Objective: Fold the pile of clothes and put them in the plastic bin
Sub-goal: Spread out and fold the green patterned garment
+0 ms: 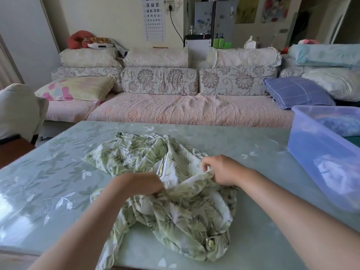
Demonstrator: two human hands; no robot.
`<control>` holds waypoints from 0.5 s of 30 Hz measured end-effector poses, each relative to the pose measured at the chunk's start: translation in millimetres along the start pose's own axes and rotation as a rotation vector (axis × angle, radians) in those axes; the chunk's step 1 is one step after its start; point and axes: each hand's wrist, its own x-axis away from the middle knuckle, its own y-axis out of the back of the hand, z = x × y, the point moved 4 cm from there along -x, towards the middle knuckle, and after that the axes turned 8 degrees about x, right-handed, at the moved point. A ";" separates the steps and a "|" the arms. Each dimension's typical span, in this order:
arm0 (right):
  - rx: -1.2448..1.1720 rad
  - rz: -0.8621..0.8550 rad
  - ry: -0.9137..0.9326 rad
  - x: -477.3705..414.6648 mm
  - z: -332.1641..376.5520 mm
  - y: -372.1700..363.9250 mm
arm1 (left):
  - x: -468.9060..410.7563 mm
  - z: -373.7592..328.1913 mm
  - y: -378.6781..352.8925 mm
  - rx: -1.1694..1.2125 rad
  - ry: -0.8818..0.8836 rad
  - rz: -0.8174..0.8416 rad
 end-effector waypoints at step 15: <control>-0.974 -0.338 -0.632 9.1 -50.9 20.2 | 31.9 0.4 35.7 0.410 -0.148 -0.709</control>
